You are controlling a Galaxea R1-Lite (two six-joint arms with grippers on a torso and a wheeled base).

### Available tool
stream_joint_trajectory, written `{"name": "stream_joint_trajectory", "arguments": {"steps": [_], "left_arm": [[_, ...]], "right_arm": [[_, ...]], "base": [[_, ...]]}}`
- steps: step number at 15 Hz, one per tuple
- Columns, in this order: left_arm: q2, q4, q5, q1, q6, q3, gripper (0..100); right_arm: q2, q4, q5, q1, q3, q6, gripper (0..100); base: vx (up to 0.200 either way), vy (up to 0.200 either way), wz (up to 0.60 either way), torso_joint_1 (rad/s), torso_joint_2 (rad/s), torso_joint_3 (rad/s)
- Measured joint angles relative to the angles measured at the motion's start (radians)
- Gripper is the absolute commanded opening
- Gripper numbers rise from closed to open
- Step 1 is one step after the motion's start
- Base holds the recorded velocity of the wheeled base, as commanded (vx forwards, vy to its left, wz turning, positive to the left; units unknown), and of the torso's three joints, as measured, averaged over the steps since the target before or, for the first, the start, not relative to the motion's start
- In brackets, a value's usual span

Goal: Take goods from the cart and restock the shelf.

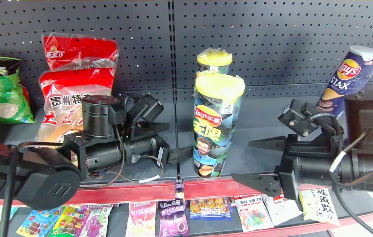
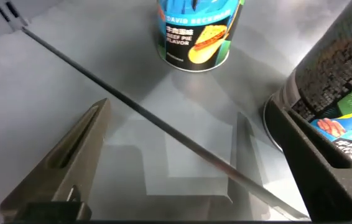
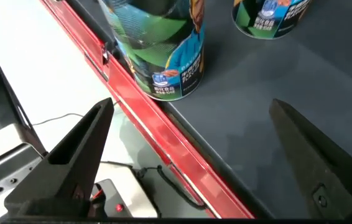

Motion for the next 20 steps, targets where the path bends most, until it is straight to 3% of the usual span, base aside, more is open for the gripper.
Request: {"name": "stream_joint_trajectory", "arguments": {"steps": [20], "left_arm": [[-0.006,-0.018,-0.006,0.002,-0.006,0.01,100]], "right_arm": [[0.121,-0.001,-0.017,-0.039,-0.082,0.0,100]], "base": [[0.0,0.0,0.0,0.0,0.0,0.0]]}}
